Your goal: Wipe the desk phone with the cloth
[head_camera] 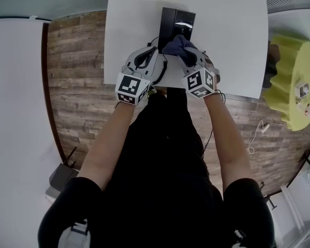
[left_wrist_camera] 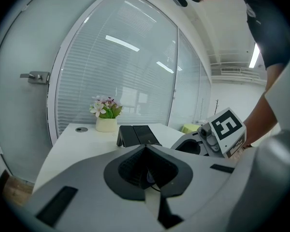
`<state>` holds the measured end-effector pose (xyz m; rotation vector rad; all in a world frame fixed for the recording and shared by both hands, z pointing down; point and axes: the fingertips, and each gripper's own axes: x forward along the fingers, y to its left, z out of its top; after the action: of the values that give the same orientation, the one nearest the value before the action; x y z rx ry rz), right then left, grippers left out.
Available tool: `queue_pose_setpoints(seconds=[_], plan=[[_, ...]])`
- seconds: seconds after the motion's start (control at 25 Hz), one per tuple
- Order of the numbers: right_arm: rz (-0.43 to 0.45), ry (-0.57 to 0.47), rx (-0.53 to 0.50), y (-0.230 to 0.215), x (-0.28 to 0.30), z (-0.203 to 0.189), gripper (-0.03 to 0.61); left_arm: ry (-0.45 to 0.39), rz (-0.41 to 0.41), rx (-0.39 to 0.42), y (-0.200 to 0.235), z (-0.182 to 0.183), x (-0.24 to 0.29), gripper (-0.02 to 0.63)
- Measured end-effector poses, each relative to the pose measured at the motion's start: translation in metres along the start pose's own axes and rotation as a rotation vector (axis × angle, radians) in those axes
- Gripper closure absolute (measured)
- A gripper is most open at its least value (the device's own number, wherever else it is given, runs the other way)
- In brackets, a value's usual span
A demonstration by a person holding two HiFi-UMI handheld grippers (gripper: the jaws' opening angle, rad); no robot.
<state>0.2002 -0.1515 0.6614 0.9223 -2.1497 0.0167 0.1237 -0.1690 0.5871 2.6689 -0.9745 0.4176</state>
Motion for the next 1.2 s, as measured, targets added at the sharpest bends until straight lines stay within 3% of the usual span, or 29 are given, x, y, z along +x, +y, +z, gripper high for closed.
queue_pose_setpoints(seconds=[0.36, 0.72, 0.88, 1.2], plan=[[0.018, 0.035, 0.023, 0.019, -0.003, -0.007, 0.483, -0.001, -0.002, 0.005, -0.001, -0.004, -0.017, 0.603], [0.110, 0.106, 0.015, 0.036, -0.008, -0.010, 0.483, -0.002, 0.008, 0.006, 0.000, 0.001, -0.027, 0.603], [0.098, 0.063, 0.012, 0.025, -0.023, 0.015, 0.483, -0.012, 0.019, 0.013, 0.003, 0.014, -0.027, 0.603], [0.019, -0.048, -0.031, -0.042, -0.041, 0.085, 0.483, -0.059, 0.047, 0.043, 0.017, 0.058, -0.016, 0.603]])
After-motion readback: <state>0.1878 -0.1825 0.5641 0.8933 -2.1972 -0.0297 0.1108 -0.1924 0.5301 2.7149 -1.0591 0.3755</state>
